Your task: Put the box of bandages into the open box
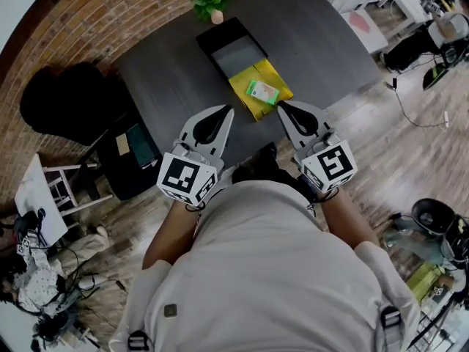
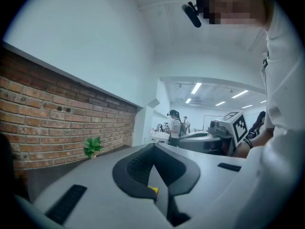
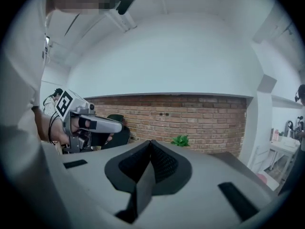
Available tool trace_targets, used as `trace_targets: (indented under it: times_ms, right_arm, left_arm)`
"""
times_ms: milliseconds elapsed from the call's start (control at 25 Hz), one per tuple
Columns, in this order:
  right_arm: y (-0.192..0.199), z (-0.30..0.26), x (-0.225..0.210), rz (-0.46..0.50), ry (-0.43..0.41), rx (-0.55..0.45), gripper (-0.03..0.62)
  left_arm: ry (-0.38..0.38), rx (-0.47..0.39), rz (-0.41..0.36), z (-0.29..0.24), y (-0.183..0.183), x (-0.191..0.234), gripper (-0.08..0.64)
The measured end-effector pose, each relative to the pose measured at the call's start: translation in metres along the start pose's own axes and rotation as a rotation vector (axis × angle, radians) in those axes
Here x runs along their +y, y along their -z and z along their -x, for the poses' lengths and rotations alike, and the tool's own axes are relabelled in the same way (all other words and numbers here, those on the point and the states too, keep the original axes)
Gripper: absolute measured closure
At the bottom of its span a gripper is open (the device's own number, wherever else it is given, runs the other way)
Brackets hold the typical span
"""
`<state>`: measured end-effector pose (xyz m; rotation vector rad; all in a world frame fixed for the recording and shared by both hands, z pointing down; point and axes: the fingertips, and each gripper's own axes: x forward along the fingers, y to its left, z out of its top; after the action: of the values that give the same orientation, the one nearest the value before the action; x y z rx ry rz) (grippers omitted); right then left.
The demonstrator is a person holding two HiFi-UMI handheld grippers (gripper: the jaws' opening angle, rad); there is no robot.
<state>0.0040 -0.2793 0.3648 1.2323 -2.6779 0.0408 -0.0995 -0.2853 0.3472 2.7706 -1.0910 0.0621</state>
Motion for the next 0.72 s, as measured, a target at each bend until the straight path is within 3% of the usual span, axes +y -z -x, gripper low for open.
trace_targets:
  times_ms: [400,720]
  right_arm:
    - [0.002,0.054,0.009,-0.016,0.086,-0.003,0.571]
    - [0.002,0.102,-0.018,-0.013,0.066,-0.040,0.571]
  left_arm:
    - [0.105,0.007,0.014,0.000,0.002,-0.051,0.545]
    - [0.090,-0.011,-0.014,-0.021,-0.004,-0.102,0.545]
